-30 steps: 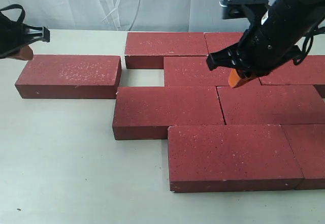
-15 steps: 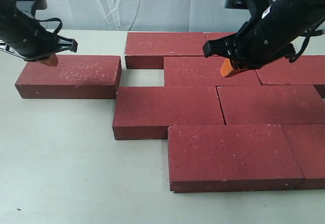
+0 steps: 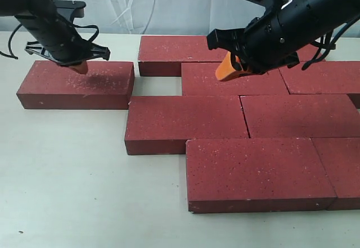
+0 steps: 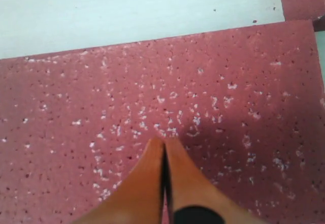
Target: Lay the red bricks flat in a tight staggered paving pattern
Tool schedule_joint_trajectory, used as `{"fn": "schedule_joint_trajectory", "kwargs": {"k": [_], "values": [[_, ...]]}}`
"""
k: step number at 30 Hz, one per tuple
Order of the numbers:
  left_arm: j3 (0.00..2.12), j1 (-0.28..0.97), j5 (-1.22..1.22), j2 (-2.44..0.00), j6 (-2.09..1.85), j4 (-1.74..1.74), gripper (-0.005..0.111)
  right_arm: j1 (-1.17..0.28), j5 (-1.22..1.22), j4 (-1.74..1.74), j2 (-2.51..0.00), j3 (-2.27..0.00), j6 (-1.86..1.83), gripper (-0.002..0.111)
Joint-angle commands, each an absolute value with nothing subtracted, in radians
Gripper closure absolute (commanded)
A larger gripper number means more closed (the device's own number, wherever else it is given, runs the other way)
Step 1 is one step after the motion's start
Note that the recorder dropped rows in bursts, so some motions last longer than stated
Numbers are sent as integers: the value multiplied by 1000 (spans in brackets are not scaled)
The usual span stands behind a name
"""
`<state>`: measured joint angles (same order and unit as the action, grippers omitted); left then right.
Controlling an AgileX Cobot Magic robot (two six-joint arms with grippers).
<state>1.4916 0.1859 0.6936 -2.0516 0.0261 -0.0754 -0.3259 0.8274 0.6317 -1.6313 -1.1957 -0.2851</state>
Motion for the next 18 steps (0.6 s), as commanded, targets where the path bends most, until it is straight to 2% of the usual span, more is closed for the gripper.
{"fn": "schedule_joint_trajectory", "kwargs": {"k": [1,18], "values": [[1528,192,725,-2093,26,-113,107,-322,833,641,-1621,-1193,-313,109],[1530,265,704,-2151,19,-203,107,-322,827,643,-1621,-1193,-313,109]]}}
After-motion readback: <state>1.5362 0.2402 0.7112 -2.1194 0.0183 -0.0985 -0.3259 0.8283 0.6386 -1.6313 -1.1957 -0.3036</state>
